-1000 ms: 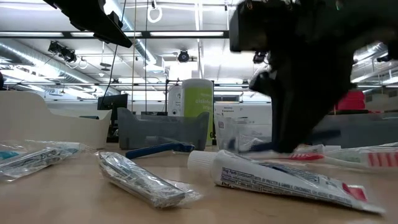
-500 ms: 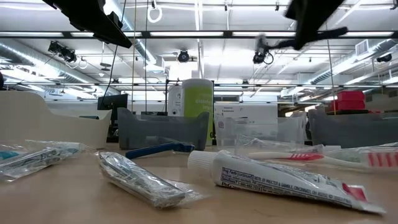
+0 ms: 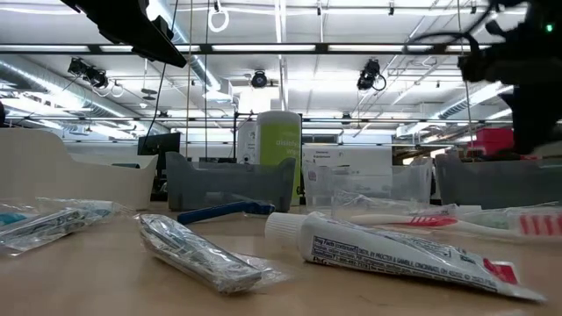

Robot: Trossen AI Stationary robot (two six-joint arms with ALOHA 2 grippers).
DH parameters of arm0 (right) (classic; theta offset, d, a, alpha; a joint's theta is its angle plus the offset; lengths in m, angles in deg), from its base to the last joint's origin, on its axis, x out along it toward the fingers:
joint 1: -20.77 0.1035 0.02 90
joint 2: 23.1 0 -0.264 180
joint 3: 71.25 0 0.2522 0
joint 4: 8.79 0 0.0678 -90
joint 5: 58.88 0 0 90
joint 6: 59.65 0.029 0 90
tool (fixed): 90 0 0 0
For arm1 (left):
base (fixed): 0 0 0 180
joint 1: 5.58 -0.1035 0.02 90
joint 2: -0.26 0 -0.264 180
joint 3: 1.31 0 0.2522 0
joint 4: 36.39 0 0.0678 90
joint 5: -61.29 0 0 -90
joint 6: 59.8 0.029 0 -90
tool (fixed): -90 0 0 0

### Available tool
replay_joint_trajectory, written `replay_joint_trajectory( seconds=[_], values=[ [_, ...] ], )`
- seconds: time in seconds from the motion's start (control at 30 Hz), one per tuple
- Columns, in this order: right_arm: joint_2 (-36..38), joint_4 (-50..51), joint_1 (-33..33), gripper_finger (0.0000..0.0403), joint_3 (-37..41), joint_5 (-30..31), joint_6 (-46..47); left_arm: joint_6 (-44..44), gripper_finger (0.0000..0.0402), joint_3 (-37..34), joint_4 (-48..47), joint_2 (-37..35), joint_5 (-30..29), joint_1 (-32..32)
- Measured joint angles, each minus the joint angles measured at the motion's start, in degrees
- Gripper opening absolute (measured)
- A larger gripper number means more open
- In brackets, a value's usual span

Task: Pick & Place Travel size toiletries
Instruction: Put the razor into the right black bin, then put the red toothbrush into the white bin

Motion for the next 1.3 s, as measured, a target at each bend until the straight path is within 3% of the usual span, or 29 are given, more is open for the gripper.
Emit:
replay_joint_trajectory(
  seconds=[0.1, 0.3, 0.7, 0.83, 0.93, 1.17, 1.3],
  values=[
    [0.10, -0.58, -0.43, 0.0084, 2.99, -0.68, 4.02, -0.10, 0.0132, 0.00, 0.03, 0.00, 0.00, 0.00],
    [0.12, -3.36, -1.14, 0.0118, 4.11, -4.09, 3.44, -0.14, 0.0132, 0.00, 0.06, 0.00, -0.02, 0.00],
    [0.19, -8.25, -1.48, 0.0121, -7.22, -5.71, -9.25, 1.48, 0.0132, 0.00, 6.69, 5.56, 0.82, 0.01],
    [0.21, -18.75, -1.60, 0.0122, -8.01, -1.33, -12.97, 3.43, 0.0132, 0.00, 9.19, 8.47, 0.81, 0.01],
    [-0.54, -29.58, -1.64, 0.0125, -6.95, 2.32, -20.66, 2.91, 0.0132, 0.00, 8.85, 9.56, 0.85, 0.02],
    [-7.02, -58.62, -1.04, 0.0143, -1.38, -4.53, -36.36, 0.06, 0.0132, -0.02, 7.17, 7.75, 4.53, 0.65],
    [-11.60, -63.71, -0.93, 0.0165, -0.73, -1.21, -46.91, 0.06, 0.0132, -0.02, 7.02, 5.81, 6.01, 1.14]
  ],
)
